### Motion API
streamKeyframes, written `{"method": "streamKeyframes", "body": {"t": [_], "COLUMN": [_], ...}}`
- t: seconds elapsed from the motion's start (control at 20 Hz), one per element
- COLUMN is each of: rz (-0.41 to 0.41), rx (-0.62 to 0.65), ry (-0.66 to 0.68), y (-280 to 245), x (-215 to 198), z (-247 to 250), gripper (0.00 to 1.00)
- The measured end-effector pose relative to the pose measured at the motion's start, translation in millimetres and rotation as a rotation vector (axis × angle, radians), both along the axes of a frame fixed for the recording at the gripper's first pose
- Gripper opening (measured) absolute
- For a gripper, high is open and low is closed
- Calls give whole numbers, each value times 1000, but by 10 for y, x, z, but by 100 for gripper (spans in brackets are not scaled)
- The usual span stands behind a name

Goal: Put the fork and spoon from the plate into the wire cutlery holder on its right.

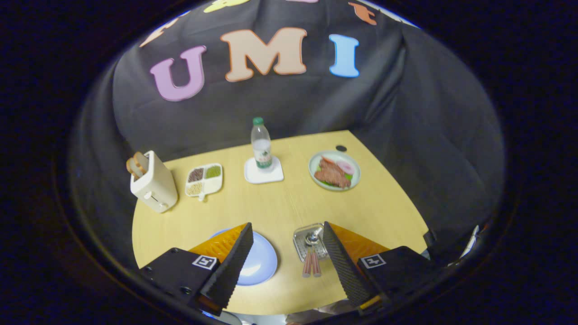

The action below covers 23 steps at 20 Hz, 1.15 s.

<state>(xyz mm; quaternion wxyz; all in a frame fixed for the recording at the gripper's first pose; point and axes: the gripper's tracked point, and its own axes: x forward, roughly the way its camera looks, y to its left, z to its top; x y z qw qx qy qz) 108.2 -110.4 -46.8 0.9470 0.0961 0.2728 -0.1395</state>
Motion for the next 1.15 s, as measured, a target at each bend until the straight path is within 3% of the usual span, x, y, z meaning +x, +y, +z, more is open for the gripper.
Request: {"method": "streamKeyframes", "body": {"t": [0.3, 0.5, 0.65, 1.15], "rz": [99, 63, 66, 71], "rx": [-118, -183, -160, -140], "ry": [-344, -464, -562, -610], "y": [252, 268, 402, 477], "x": [-261, -420, -502, -722], "z": [534, 650, 771, 733], "gripper": [99, 99, 99, 99]}}
